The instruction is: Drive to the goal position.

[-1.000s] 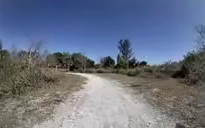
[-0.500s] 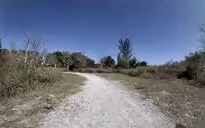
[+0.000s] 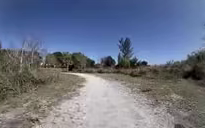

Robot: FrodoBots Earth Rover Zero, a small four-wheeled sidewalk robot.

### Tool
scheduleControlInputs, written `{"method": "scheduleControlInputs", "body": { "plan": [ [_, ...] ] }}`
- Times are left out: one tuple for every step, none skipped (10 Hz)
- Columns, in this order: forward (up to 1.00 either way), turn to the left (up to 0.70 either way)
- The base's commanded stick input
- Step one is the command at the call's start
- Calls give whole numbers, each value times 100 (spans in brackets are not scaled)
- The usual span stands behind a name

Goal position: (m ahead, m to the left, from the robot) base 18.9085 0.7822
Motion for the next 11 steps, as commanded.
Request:
{"method": "scheduleControlInputs", "body": {
  "plan": [
    [70,15],
    [70,7],
    [70,0],
    [70,0],
    [70,0],
    [70,0],
    [70,0],
    [70,0],
    [70,0],
    [70,0],
    [70,0]
  ]
}}
